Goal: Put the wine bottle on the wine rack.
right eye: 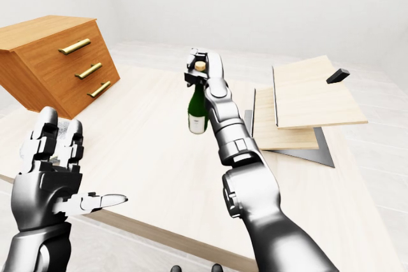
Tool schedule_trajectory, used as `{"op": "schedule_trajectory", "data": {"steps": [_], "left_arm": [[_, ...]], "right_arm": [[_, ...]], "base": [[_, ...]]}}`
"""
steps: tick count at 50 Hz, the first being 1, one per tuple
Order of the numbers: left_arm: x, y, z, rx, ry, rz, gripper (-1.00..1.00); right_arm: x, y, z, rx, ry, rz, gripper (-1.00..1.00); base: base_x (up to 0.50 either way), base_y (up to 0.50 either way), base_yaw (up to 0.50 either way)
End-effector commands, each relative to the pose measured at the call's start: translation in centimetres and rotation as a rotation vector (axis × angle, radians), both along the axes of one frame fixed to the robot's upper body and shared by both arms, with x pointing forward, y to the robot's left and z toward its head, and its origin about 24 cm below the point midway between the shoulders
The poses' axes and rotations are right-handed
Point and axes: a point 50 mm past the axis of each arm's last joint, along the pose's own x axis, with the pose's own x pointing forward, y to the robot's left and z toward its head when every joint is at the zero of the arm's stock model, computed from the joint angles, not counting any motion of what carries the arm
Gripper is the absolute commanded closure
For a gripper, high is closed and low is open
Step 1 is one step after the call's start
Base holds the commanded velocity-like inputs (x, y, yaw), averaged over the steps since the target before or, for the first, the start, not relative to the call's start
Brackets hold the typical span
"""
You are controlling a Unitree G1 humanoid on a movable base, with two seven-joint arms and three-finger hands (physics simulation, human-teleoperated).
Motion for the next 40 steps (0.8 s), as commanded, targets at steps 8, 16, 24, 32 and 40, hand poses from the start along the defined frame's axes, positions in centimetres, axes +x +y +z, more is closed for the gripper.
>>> {"op": "schedule_trajectory", "data": {"steps": [8,16,24,32,40], "left_arm": [[0.0,-0.1,0.2,0.001,-0.009,-0.001,-1.00],[0.2,0.0,-0.1,-0.003,0.005,-0.002,-1.00],[0.1,0.0,0.3,0.002,-0.019,0.001,-1.00],[0.0,-0.1,0.9,0.007,-0.044,0.003,-1.00],[0.3,-0.3,0.8,0.004,-0.043,-0.001,-1.00]], "right_arm": [[-0.2,-3.9,5.3,0.141,-0.171,-0.066,1.00],[-0.4,-5.6,6.8,0.202,-0.215,-0.093,1.00],[-0.7,-7.2,8.1,0.246,-0.256,-0.127,1.00],[-1.0,-8.9,8.7,0.318,-0.278,-0.139,1.00],[-1.3,-10.9,9.5,0.376,-0.302,-0.160,1.00]], "base": [[0.00,0.00,0.00],[0.00,0.00,0.00],[0.00,0.00,0.00],[0.00,0.00,0.00],[0.00,0.00,0.00]]}}
